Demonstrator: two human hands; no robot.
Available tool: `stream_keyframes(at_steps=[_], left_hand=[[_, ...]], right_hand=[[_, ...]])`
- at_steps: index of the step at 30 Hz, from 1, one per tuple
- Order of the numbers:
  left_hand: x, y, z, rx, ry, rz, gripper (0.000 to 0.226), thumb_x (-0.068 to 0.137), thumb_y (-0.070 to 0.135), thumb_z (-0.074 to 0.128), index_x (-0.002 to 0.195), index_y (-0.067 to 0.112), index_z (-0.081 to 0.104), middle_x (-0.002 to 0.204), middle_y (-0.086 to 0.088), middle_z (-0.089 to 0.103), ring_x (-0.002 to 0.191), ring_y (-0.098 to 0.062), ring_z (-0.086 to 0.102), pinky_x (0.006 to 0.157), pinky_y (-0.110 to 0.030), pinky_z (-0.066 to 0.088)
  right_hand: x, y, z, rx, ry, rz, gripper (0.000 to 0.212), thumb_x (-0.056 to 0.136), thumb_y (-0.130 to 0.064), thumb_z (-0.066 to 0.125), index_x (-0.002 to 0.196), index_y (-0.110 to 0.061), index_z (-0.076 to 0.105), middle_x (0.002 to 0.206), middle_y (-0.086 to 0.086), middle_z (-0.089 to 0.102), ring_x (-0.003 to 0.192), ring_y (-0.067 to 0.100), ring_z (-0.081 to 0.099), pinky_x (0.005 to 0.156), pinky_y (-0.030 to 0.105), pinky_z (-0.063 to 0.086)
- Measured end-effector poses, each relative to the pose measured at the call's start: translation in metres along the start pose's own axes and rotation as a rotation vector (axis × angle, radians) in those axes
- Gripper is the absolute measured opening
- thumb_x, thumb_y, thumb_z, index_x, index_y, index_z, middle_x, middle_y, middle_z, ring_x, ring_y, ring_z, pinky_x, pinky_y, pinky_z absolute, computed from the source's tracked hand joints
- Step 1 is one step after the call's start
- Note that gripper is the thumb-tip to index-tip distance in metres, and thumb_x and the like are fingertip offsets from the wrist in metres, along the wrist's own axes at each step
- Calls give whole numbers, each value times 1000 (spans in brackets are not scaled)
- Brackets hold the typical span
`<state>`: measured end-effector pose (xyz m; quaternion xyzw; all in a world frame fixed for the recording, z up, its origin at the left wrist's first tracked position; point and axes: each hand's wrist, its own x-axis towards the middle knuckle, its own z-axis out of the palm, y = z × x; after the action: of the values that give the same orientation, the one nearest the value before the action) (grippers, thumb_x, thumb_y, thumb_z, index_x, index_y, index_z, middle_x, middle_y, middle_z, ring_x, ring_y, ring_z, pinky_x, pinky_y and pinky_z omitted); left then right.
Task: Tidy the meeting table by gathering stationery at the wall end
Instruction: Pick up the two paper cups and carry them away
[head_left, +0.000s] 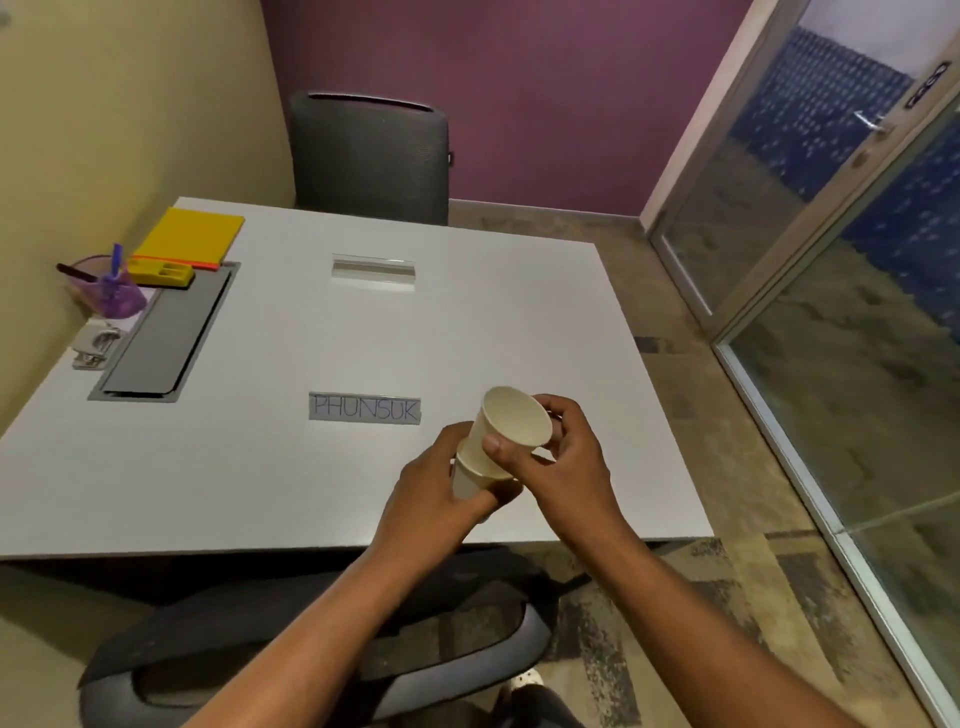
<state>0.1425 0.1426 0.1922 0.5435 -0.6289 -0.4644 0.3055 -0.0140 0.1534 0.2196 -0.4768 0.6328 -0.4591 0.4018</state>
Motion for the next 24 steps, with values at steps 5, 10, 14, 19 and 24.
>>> stream_keyframes(at_steps=[5, 10, 14, 19, 24], left_hand=[[31, -14, 13, 18, 104, -97, 72, 80, 48, 86, 139, 44, 47, 126, 17, 66, 111, -7, 63, 84, -22, 49], [73, -29, 37, 85, 282, -256, 83, 73, 49, 90, 145, 41, 47, 130, 13, 64, 126, -15, 54, 92, -35, 47], [97, -32, 58, 66, 342, -354, 75, 73, 39, 93, 136, 40, 53, 121, 24, 65, 115, -10, 63, 98, -38, 55], [114, -39, 76, 43, 457, -414, 72, 75, 34, 93, 134, 36, 52, 124, 17, 66, 116, -5, 63, 100, -36, 57], [123, -42, 84, 16, 546, -439, 71, 75, 33, 93, 133, 37, 52, 125, 19, 66, 118, -3, 62, 103, -35, 56]], right_hand=[[59, 13, -10, 62, -79, -15, 57, 78, -28, 91, 123, -38, 57, 122, -19, 66, 107, -7, 65, 79, 7, 53], [140, 55, -24, 99, -197, -2, 62, 78, -19, 92, 129, -26, 57, 127, -10, 66, 117, 4, 65, 81, 11, 54], [209, 104, -19, 30, -305, 12, 58, 81, -25, 90, 128, -29, 55, 126, -14, 64, 117, 7, 63, 85, 16, 51], [265, 150, 16, -78, -442, 23, 65, 79, -30, 90, 131, -28, 51, 121, -22, 60, 113, -6, 59, 82, 14, 52], [297, 182, 47, -181, -532, -3, 72, 77, -28, 90, 135, -28, 49, 114, -20, 63, 99, -4, 63, 85, 20, 53]])
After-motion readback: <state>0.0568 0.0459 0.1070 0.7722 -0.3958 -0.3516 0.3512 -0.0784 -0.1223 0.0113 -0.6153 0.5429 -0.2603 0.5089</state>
